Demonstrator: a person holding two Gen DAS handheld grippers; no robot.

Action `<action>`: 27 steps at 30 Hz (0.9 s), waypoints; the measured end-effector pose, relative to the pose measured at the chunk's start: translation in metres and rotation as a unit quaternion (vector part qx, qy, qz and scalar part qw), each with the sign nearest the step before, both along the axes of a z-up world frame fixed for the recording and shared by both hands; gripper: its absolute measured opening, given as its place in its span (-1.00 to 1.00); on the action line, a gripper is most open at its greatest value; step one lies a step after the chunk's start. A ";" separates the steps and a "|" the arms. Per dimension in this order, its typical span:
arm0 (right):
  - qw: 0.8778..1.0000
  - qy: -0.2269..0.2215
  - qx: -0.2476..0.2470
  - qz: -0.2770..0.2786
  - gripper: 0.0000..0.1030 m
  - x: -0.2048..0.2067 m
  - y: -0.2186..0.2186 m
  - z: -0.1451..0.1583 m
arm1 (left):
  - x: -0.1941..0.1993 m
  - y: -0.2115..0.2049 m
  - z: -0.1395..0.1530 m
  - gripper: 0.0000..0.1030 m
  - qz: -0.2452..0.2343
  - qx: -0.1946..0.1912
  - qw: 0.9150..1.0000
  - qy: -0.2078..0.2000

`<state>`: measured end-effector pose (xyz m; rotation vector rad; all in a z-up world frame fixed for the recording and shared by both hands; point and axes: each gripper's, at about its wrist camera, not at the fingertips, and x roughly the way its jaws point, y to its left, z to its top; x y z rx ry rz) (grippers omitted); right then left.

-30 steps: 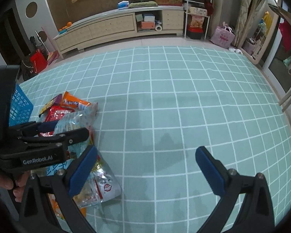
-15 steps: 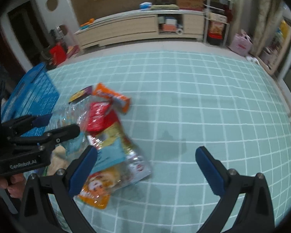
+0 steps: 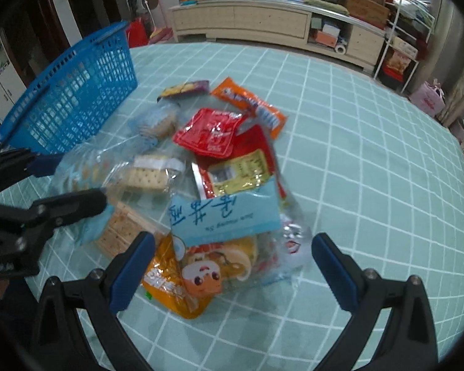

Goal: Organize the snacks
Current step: 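Lift the biscuit bag with the left tool while the right tool grasps the blue-labelled bag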

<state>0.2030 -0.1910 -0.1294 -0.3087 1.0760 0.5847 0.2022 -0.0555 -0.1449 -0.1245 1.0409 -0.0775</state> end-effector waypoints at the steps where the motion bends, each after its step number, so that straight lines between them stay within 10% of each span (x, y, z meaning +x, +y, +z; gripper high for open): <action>1: 1.000 0.005 -0.001 0.004 0.99 0.000 0.003 -0.003 | 0.000 0.001 -0.001 0.21 0.000 0.000 1.000 0.001; 8: 1.000 -0.001 -0.014 0.013 0.44 -0.002 0.011 -0.008 | -0.007 0.004 0.002 0.21 -0.005 0.005 1.000 -0.005; 27: 0.995 -0.084 0.048 -0.016 0.42 -0.060 0.013 0.116 | -0.074 0.028 0.100 0.21 -0.010 0.011 0.995 -0.103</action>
